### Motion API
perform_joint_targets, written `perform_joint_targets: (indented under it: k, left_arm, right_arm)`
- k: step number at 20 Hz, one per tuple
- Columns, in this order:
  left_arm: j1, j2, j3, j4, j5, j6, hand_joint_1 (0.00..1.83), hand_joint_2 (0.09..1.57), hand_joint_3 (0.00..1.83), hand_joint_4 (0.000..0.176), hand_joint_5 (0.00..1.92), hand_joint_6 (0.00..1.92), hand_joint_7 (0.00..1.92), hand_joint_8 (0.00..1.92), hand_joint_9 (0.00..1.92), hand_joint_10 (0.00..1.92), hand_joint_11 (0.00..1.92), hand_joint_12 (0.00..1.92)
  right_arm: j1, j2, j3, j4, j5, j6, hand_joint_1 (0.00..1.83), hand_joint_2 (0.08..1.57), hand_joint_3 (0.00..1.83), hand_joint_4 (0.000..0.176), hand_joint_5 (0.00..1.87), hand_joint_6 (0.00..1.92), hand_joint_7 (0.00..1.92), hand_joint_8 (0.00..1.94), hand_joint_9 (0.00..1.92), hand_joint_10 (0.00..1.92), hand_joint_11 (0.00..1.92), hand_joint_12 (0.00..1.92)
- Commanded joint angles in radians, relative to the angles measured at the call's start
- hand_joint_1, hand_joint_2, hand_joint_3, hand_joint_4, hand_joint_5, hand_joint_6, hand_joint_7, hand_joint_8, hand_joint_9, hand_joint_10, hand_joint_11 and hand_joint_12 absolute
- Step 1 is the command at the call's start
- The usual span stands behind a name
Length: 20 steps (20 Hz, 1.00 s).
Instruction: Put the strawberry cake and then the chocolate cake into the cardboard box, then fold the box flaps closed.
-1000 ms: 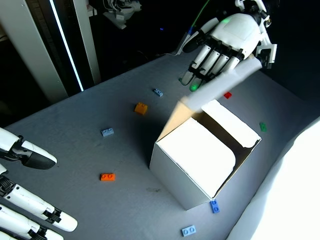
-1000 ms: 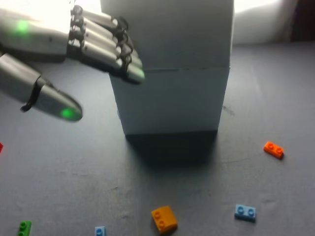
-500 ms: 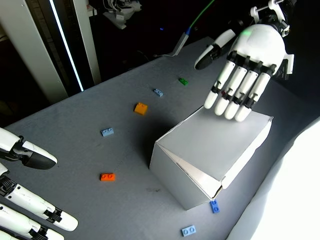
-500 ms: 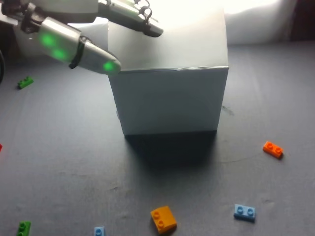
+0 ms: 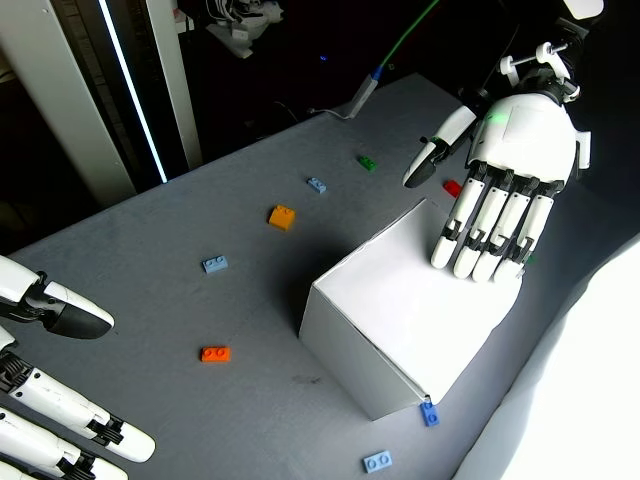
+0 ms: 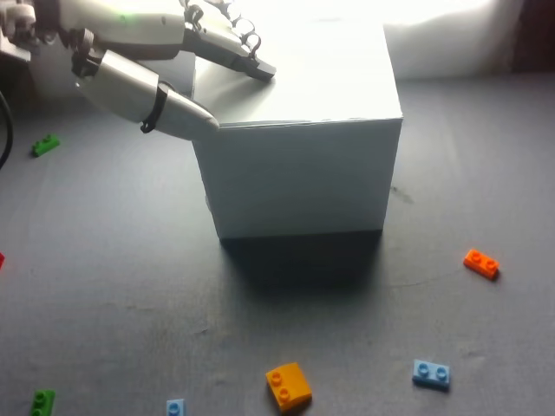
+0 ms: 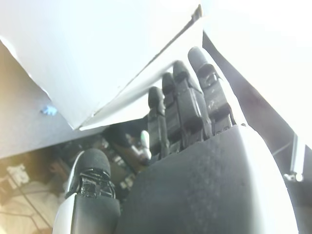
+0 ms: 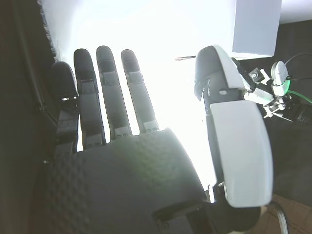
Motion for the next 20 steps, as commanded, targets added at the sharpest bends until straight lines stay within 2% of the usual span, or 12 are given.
perform_joint_targets:
  k: [1,6,8,12,15,20]
  left_arm:
    - [0.007,0.004,-0.003,-0.028,0.005,-0.005,0.0,1.23,0.0,0.001,0.34,0.0,0.37,0.0,0.38,0.0,0.16,0.59]
    - [0.016,0.005,-0.005,-0.024,0.003,-0.007,0.0,1.22,0.0,0.003,0.33,0.0,0.36,0.0,0.37,0.0,0.16,0.58]
    - [0.015,0.006,-0.006,-0.024,0.002,-0.008,0.0,1.22,0.0,0.001,0.33,0.0,0.37,0.0,0.38,0.0,0.17,0.59]
    - [-0.027,0.01,0.01,-0.023,0.002,-0.007,0.0,1.22,0.0,0.0,0.33,0.0,0.36,0.0,0.37,0.0,0.16,0.59]
    - [-0.074,0.015,0.044,-0.018,-0.003,-0.005,0.0,1.21,0.0,0.0,0.34,0.01,0.37,0.01,0.38,0.0,0.16,0.59]
    - [-0.114,0.018,0.134,0.06,-0.019,-0.034,0.0,1.22,0.0,0.0,0.33,0.0,0.37,0.01,0.38,0.0,0.16,0.6]
  right_arm:
    - [0.016,0.013,0.002,-0.001,0.114,-0.001,0.18,1.22,0.0,0.0,0.34,0.0,0.43,0.0,0.3,0.38,0.0,1.27]
    - [0.017,0.012,0.001,-0.003,0.113,-0.001,0.22,1.21,0.0,0.0,0.37,0.01,0.44,0.01,0.32,0.38,0.0,1.29]
    - [0.018,0.012,-0.001,-0.005,0.111,-0.001,0.18,1.21,0.0,0.0,0.35,0.0,0.43,0.0,0.31,0.37,0.0,1.26]
    - [0.025,0.012,-0.007,-0.018,0.11,-0.001,0.18,1.21,0.0,0.0,0.35,0.0,0.44,0.01,0.32,0.36,0.0,1.25]
    - [0.025,0.014,-0.015,-0.02,0.106,-0.001,0.17,1.22,0.0,0.0,0.34,0.0,0.43,0.0,0.33,0.35,0.0,1.26]
    - [0.023,0.016,-0.023,-0.026,0.093,-0.001,0.16,1.22,0.0,0.0,0.35,0.0,0.44,0.0,0.34,0.34,0.0,1.25]
